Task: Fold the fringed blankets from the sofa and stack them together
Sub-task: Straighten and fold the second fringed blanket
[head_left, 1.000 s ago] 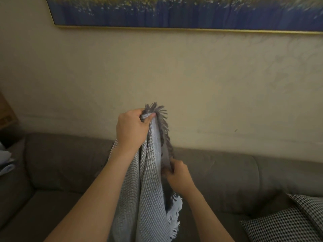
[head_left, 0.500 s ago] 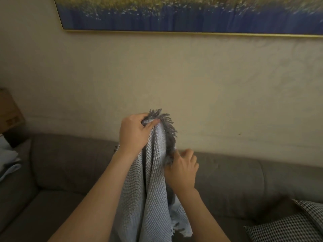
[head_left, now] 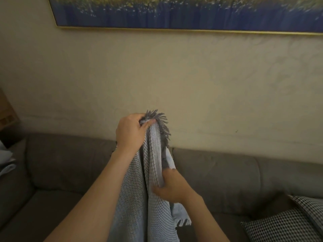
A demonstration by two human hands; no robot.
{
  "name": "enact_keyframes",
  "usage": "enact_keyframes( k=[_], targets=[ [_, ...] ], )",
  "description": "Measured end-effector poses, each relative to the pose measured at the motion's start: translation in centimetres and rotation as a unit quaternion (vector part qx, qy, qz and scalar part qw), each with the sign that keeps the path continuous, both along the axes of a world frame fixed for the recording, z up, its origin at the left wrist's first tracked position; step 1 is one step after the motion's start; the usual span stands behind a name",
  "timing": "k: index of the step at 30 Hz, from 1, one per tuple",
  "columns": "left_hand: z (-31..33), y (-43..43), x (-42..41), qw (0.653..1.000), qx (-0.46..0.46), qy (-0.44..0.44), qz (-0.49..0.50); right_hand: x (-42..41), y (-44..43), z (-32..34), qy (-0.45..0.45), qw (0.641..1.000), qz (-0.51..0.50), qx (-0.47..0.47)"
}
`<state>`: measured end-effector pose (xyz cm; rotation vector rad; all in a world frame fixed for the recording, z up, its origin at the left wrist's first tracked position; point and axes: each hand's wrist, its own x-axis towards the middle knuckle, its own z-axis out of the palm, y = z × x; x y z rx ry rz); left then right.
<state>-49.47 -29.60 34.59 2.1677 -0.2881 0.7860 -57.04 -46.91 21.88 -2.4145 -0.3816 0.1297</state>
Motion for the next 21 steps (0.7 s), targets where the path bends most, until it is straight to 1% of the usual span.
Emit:
enact_keyframes(
  k=[1, 2, 3, 6, 7, 9, 12, 13, 14, 17, 18, 21],
  targets=[
    [-0.1, -0.1, -0.1, 1.000, -0.001, -0.002, 0.007, -0.2, -0.3, -0.4, 0.037, 0.997, 0.020, -0.064],
    [-0.1, -0.1, -0.2, 1.000, -0.002, -0.006, 0.013, -0.5, -0.5, -0.7, 0.075, 0.992, 0.033, -0.100],
    [0.0, -0.2, -0.4, 1.000, -0.002, -0.010, 0.020, -0.6, -0.8, -1.1, 0.116, 0.986, 0.038, -0.111],
    [-0.2, -0.3, -0.4, 0.999, 0.000, -0.016, 0.031, -0.9, -1.8, -2.0, 0.260, 0.964, -0.018, -0.060],
    [-0.2, -0.3, -0.5, 0.999, 0.001, -0.017, 0.029, -1.0, -2.0, -2.1, 0.279, 0.957, -0.028, -0.073],
    [-0.1, -0.5, -0.7, 1.000, -0.002, -0.018, 0.021, -1.0, -2.3, -2.1, 0.248, 0.962, -0.025, -0.109],
    [-0.3, -0.8, -0.9, 1.000, -0.004, -0.014, 0.003, -0.5, -1.4, -1.9, 0.177, 0.982, -0.053, -0.029],
    [-0.3, -0.9, -0.9, 1.000, -0.004, -0.014, -0.003, -0.1, -1.1, -2.0, 0.135, 0.989, -0.059, -0.014],
    [-0.4, -0.8, -0.9, 1.000, -0.003, -0.017, -0.007, 0.3, -0.9, -2.3, 0.098, 0.993, -0.065, -0.018],
    [-0.6, -0.6, -0.8, 0.999, 0.000, -0.029, -0.013, 1.3, -0.6, -3.1, 0.016, 0.996, -0.077, -0.043],
    [-0.6, -0.6, -0.8, 0.999, -0.001, -0.030, -0.016, 1.4, -0.6, -3.1, -0.003, 0.994, -0.097, -0.042],
    [-0.9, -0.5, -0.9, 0.999, 0.004, -0.034, -0.026, 1.8, -0.9, -3.2, -0.031, 0.987, -0.158, -0.011]
  ],
)
